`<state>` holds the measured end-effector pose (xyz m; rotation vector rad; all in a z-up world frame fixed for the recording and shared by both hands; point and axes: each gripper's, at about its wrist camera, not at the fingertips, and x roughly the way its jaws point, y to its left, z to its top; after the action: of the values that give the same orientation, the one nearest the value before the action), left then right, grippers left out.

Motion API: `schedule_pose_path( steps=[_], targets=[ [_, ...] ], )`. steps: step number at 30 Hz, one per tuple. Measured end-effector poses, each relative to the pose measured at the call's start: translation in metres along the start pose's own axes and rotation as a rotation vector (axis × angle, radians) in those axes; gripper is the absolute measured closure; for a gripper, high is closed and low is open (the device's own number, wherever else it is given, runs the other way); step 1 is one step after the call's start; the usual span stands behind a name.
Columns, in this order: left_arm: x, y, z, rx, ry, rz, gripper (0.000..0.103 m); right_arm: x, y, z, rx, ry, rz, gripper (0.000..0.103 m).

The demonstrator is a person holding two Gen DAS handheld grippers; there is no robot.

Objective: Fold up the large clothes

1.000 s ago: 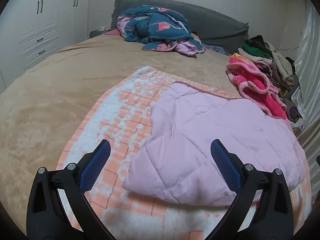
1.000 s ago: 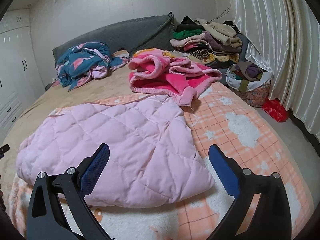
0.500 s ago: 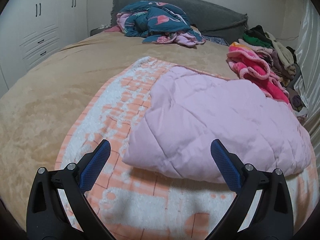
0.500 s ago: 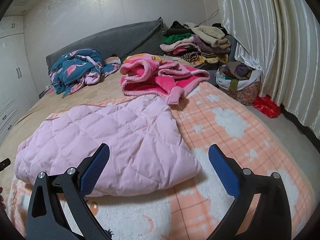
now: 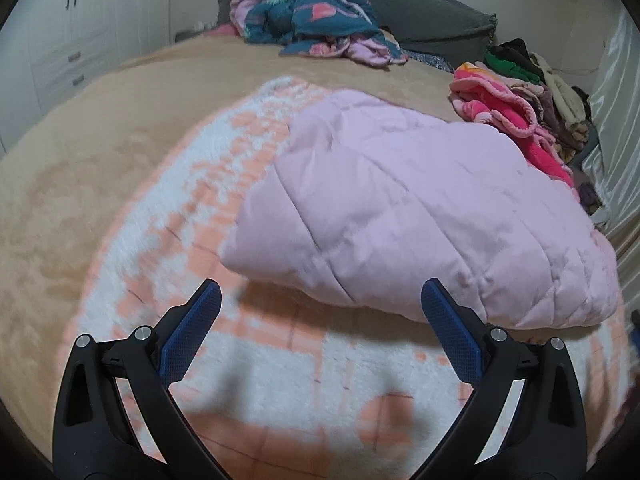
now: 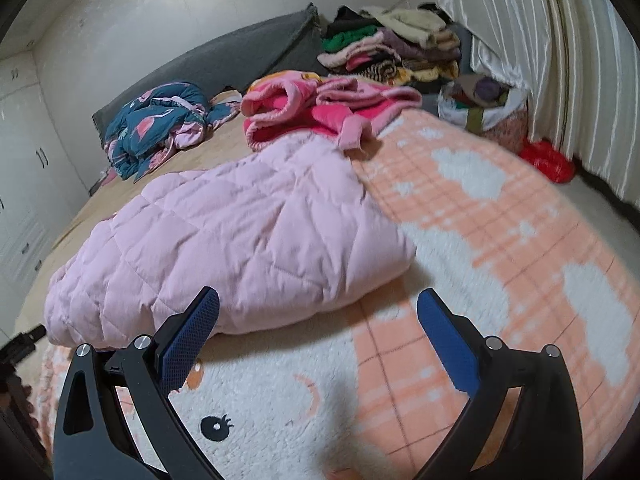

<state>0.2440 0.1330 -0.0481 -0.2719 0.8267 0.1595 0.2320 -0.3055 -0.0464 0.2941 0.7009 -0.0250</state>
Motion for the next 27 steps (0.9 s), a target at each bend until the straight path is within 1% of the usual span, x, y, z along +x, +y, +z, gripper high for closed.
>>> schedule_pose_path(
  steps=[5, 9, 13, 15, 17, 20, 22, 27],
  targets=[
    [0.012, 0.003, -0.007, -0.1, 0.04, -0.098, 0.009, 0.017, -0.01, -0.006, 0.095, 0.06, 0.025, 0.004],
    [0.025, 0.0, -0.008, -0.121, 0.061, -0.128, 0.009, 0.036, -0.021, -0.004, 0.209, 0.098, 0.08, 0.004],
    [0.035, 0.006, -0.005, -0.212, 0.078, -0.182, 0.009, 0.059, -0.032, 0.002, 0.315, 0.137, 0.119, 0.004],
    [0.04, 0.008, -0.002, -0.259, 0.077, -0.203, 0.009, 0.075, -0.035, 0.004, 0.369, 0.173, 0.149, 0.004],
    [0.047, 0.011, 0.001, -0.296, 0.079, -0.22, 0.009, 0.087, -0.034, 0.005, 0.394, 0.189, 0.178, 0.004],
    [0.057, 0.013, 0.006, -0.357, 0.083, -0.25, 0.009, 0.096, -0.026, 0.009, 0.37, 0.177, 0.191, 0.004],
    [0.064, 0.014, 0.011, -0.388, 0.074, -0.251, 0.009, 0.1, -0.024, 0.012, 0.372, 0.174, 0.208, 0.004],
    [0.084, 0.015, 0.02, -0.444, 0.073, -0.251, 0.008, 0.111, -0.022, 0.017, 0.369, 0.174, 0.219, 0.004]
  ],
)
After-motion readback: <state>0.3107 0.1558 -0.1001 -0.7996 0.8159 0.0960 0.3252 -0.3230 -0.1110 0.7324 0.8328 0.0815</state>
